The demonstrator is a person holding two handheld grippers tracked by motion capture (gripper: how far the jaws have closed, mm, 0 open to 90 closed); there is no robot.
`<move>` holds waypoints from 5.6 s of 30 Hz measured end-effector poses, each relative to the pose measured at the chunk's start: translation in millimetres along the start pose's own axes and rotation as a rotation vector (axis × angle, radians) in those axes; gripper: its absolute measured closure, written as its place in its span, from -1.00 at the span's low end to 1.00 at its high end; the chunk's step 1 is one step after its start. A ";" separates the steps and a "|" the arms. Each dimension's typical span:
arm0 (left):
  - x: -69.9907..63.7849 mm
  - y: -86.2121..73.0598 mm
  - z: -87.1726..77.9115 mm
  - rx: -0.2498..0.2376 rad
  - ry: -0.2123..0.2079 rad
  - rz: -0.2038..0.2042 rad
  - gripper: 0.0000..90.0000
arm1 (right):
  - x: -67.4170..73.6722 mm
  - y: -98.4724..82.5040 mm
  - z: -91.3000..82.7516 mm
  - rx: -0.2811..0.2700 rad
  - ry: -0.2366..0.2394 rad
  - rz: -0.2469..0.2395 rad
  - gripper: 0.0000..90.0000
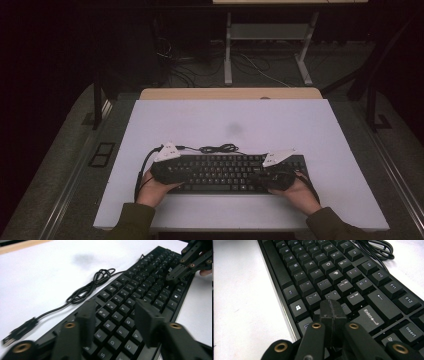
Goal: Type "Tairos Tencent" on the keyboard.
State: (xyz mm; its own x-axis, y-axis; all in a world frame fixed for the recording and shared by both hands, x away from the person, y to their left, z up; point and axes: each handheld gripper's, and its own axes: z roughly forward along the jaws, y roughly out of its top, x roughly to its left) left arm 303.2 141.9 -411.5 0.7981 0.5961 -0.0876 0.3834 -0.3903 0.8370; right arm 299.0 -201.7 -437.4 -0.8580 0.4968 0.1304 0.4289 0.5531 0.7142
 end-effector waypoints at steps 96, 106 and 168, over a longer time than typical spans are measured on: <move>-4.4 -4.1 5.0 0.031 -0.039 0.007 -0.16 | -3.5 8.4 -15.2 -0.160 0.033 0.050 0.06; -5.2 -10.6 -3.4 0.018 -0.019 -0.006 -0.30 | -4.9 15.2 -15.2 -0.219 0.038 0.057 -0.30; 21.0 -38.8 -16.8 0.083 0.028 -0.058 0.97 | -10.3 27.4 10.2 -0.257 0.019 0.068 -0.42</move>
State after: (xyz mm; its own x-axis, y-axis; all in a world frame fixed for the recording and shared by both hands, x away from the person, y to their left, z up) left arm 297.2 181.3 -436.7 0.7607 0.6382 -0.1187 0.4667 -0.4105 0.7834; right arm 322.4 -184.8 -426.2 -0.8357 0.5134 0.1950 0.4020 0.3299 0.8541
